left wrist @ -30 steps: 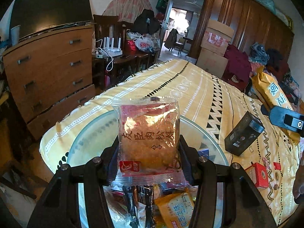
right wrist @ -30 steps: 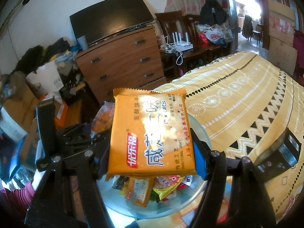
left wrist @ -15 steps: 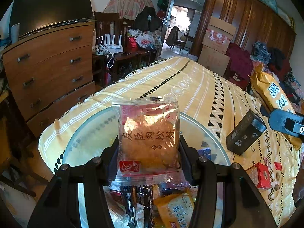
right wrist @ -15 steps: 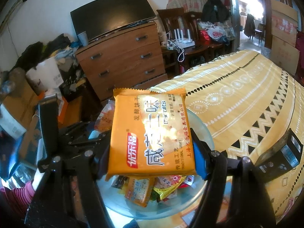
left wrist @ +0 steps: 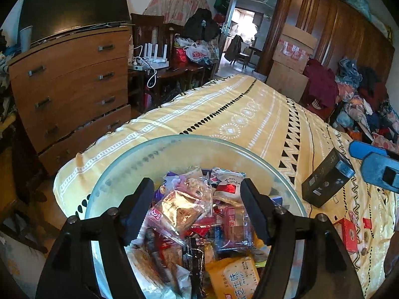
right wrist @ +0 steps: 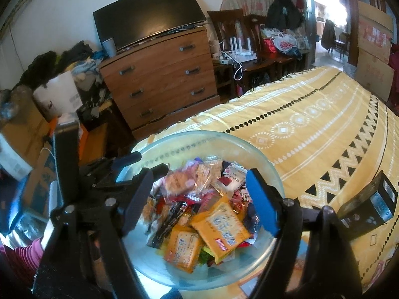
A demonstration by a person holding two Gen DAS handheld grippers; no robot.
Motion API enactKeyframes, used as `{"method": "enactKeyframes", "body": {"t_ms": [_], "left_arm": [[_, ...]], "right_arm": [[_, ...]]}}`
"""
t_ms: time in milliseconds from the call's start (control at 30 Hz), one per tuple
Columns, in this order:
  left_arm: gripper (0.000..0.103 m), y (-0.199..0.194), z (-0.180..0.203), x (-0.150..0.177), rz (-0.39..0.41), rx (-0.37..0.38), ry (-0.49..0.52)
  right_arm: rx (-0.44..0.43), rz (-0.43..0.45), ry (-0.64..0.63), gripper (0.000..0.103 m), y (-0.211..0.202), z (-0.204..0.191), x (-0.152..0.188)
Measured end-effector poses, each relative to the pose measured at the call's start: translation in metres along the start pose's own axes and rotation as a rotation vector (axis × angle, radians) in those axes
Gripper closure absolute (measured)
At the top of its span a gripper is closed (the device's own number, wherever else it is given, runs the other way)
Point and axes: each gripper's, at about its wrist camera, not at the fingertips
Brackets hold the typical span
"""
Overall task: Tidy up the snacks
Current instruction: 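Open both grippers to drop the packets into the glass bowl, then move both tools back over the snacks on the bed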
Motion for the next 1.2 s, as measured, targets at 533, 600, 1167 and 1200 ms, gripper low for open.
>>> {"method": "enactKeyframes", "body": {"t_ms": [533,600,1167,1200], "left_arm": [[0.023,0.003,0.008,0.009,-0.012,-0.025,0.007],[0.023,0.0,0.014,0.011,-0.005,-0.021,0.015],[0.022,-0.037,0.181,0.067,0.005,0.187,0.248],[0.022,-0.039,0.194,0.073,0.003,0.2,0.267]], "right_arm": [[0.037,0.042,-0.007,0.003,-0.017,0.003,0.008],[0.052,0.072,-0.015,0.003,-0.027,0.004,0.013],[0.45,0.308,0.046,0.002,-0.187,0.06,0.141],[0.48,0.308,0.068,0.002,-0.198,0.067,0.154]]}}
Point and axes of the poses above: each gripper's, at about its wrist camera, not at the fingertips, and y roughly the way its jaws point, z to its right, x to its underside, and after that the axes turned 5 degrees about z, right-handed
